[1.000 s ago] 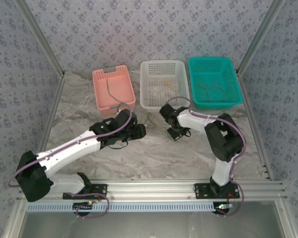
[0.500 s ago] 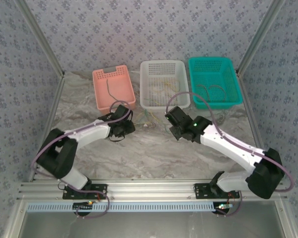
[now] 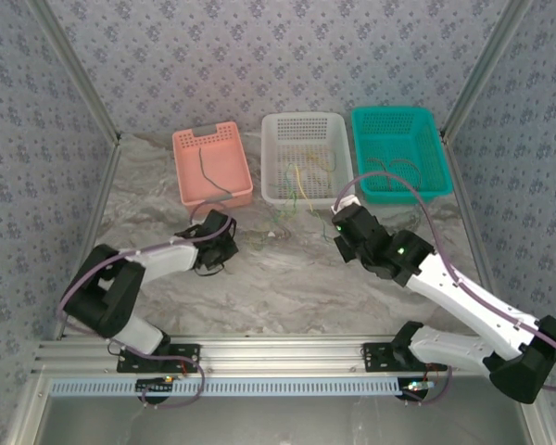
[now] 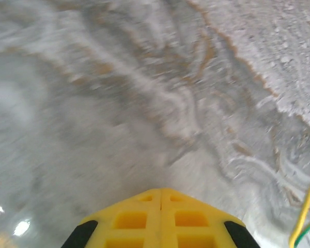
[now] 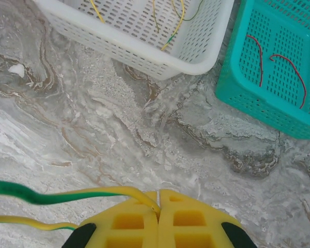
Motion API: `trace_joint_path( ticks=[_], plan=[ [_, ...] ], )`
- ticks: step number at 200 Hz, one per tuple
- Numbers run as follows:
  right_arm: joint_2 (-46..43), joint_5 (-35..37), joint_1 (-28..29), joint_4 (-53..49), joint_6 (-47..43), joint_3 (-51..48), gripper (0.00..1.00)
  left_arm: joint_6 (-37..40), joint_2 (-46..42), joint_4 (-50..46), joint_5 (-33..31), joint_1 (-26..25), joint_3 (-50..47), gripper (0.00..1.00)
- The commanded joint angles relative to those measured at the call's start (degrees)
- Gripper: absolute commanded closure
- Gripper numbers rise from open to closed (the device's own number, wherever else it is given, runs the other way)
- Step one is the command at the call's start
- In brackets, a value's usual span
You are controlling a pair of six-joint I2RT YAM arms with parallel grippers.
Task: Untangle the cables
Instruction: Untie the cable.
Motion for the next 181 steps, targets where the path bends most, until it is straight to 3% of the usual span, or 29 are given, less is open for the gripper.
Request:
trace_joint_path(
  ticks=[1,9,28,39,65,81,112,141,167,181],
  plan=[
    [0.64,0.52,0.10,-0.85,0.57,-0.78,1.00,-2.16,-11.41,-3.70,-1.16,-2.59,-0.56,0.97],
    [1.01,1.04,0.19,-0.82,0.52,-0.98,1.00,-2.76,-15.92,-6.55,-1.54,-3.78,0.88,0.87],
    [1.56,1.44,0.82,-0.51,0.02,-0.98,1.00,-4.89,-24.50,-11.48,-0.81,-4.59,4.50,0.50],
    [1.75,1.58,1.28,0.00,-0.06,-0.81,1.00,-4.49,-27.39,-10.54,1.46,-4.51,6.30,0.44],
    [2.12,1.91,1.96,1.51,-0.08,-0.37,1.00,1.20,-25.88,-6.04,10.38,-4.60,11.07,0.42],
    [2.47,3.34,2.36,2.86,0.01,-0.10,1.00,3.01,-24.08,-1.19,15.60,-4.92,10.63,0.46],
    [3.17,9.52,4.49,7.78,-0.43,-0.60,1.00,5.49,-24.32,9.60,18.90,-9.17,6.59,0.48],
    [4.11,2.39,2.50,7.92,2.21,2.30,1.00,12.85,-22.34,12.53,15.60,-13.19,4.08,0.48],
    [6.99,-7.26,0.05,3.79,6.05,6.88,1.00,20.31,-21.72,24.85,8.25,-15.62,-4.13,0.47],
    [8.52,-10.82,-0.21,1.44,7.01,8.82,1.00,25.01,-21.34,30.20,4.43,-15.99,-6.85,0.41]
  ],
)
